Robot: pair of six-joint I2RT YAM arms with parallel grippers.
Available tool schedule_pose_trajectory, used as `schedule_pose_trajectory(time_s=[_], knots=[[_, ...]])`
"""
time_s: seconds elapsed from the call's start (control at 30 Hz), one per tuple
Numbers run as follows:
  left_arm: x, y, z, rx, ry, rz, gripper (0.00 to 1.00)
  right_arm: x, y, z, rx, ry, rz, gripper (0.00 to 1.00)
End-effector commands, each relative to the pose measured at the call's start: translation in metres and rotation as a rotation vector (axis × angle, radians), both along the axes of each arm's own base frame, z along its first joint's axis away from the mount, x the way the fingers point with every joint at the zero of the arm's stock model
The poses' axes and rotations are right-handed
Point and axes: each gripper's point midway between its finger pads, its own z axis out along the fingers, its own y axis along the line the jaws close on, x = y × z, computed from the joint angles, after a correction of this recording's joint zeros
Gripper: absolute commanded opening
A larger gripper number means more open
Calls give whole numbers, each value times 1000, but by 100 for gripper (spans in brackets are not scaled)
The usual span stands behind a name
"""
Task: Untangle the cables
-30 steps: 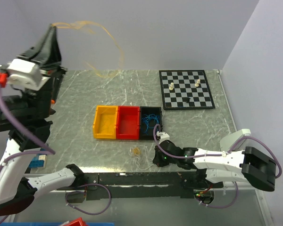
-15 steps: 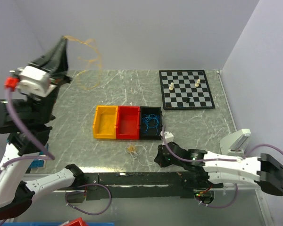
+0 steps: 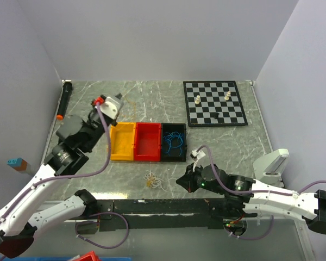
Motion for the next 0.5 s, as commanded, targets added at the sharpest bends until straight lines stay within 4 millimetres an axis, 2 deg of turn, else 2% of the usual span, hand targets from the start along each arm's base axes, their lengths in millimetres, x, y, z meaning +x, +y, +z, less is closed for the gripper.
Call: schedule_pose_trajectory(time_s=[0.0,0.1,0.33,0.47], knots=[[0,7,-33,-17,68,33,1,-7,5,1,25,-17,58,0],[10,14,-55,-57,120,106,1,-9,5,2,28,-20,71,0],[24,21,-123,16,226,198,1,-9,5,0,20,-26,74,0],[25,21,-149,42,270,194,1,-9,5,-3,15,-22,74,0]])
